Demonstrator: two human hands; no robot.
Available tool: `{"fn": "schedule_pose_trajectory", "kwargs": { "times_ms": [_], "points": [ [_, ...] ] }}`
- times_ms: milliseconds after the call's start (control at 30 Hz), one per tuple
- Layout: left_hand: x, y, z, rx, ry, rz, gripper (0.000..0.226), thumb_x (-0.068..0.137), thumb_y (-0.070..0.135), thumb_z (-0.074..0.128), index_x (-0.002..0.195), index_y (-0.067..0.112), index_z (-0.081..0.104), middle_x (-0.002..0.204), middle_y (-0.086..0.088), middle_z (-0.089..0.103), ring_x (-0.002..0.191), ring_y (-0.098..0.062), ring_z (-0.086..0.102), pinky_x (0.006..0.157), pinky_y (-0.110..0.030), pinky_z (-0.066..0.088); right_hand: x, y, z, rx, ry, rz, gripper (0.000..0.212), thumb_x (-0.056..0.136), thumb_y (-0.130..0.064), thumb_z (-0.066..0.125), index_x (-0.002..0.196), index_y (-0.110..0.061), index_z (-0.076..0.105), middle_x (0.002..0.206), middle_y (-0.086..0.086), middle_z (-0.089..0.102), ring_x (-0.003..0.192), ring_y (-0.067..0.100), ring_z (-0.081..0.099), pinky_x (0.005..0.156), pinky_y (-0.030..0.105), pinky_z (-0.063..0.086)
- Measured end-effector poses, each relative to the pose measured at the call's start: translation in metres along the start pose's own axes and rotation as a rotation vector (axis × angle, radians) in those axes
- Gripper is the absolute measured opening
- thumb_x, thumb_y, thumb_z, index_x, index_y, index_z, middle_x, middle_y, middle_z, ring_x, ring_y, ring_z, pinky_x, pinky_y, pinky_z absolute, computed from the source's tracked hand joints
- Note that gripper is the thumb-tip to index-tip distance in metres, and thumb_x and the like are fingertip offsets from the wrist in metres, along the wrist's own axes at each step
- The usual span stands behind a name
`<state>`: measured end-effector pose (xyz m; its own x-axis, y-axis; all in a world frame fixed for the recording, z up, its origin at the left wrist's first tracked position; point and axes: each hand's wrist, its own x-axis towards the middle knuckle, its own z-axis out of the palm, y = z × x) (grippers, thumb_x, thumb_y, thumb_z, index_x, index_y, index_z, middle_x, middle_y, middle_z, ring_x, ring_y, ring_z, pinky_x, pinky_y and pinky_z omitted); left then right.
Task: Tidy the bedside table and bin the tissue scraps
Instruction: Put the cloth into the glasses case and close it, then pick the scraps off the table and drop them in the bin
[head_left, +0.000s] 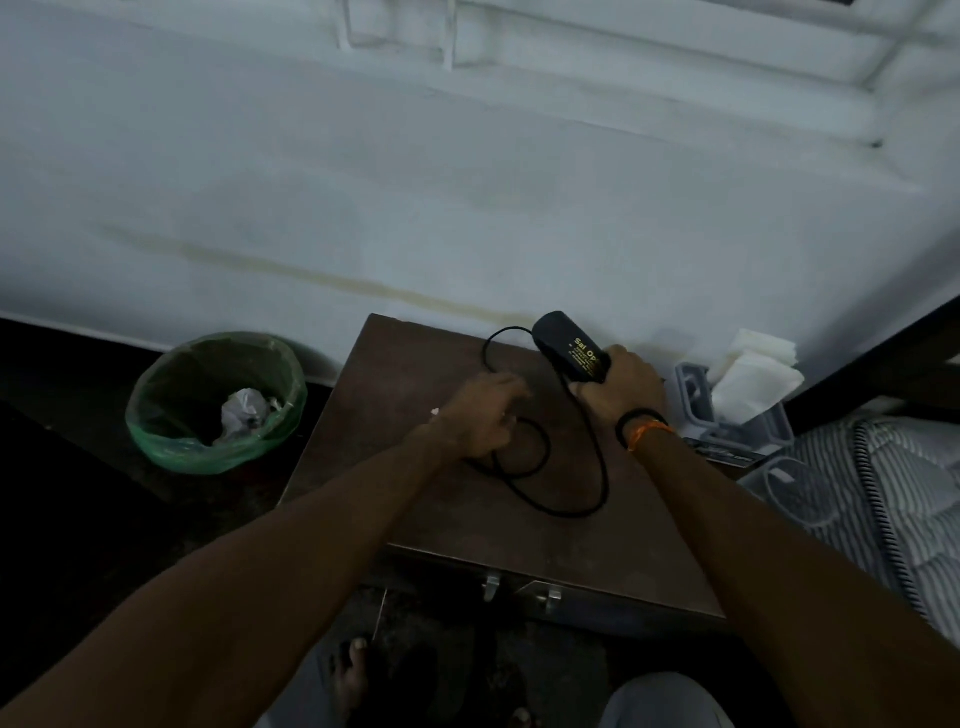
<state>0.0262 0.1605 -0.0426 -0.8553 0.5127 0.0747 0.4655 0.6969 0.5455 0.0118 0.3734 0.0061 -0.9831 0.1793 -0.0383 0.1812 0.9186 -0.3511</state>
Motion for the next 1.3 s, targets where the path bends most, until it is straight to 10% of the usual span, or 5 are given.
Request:
{"fn": "schedule_pose_trajectory", "kwargs": {
  "times_ms": [200,467,1000,1300],
  "points": [
    [0.041,0.053,0.028,0.263,-0.257,0.07,0.062,0.097,0.031,0.049,0.153,0.024,0.025,0.164,-0.004,0.012,0.151,-0.032,0.005,0.118,-0.059,0.012,0.005,0.019,-0.003,0.032,0.026,0.083,0.054,0.071,-0.038,0.075,0.114,-0.009,0.057,0.11,0.015,0.064,0.099,0.035,0.063,0.084,0.041,0.054],
    [0.073,0.048,0.041,0.462,-0.427,-0.046,0.063,0.098,0.05,0.038,0.154,0.037,0.013,0.165,-0.001,0.004,0.149,-0.04,0.0,0.109,-0.075,0.004,0.012,0.027,0.001,-0.113,0.012,-0.021,0.053,0.078,-0.034,0.07,0.12,-0.008,0.053,0.117,0.016,0.061,0.106,0.037,0.059,0.087,0.041,0.05],
    [0.016,0.019,0.027,0.261,-0.189,-0.088,0.057,0.099,0.043,0.038,0.151,0.022,0.03,0.16,-0.007,0.025,0.146,-0.034,0.021,0.116,-0.052,0.016,0.02,0.027,0.019,-0.287,-0.063,0.021,0.058,0.079,-0.025,0.068,0.128,-0.003,0.047,0.126,0.021,0.054,0.114,0.042,0.052,0.092,0.048,0.049],
    [-0.021,-0.035,-0.022,-0.043,0.295,-0.358,0.031,0.07,0.0,0.053,0.1,0.007,0.057,0.101,-0.013,0.059,0.095,-0.031,0.053,0.08,-0.041,0.044,-0.007,-0.017,0.027,-0.052,0.023,-0.359,0.029,0.076,-0.007,0.061,0.101,-0.014,0.073,0.104,0.009,0.067,0.099,0.031,0.059,0.09,0.039,0.048]
  ]
}}
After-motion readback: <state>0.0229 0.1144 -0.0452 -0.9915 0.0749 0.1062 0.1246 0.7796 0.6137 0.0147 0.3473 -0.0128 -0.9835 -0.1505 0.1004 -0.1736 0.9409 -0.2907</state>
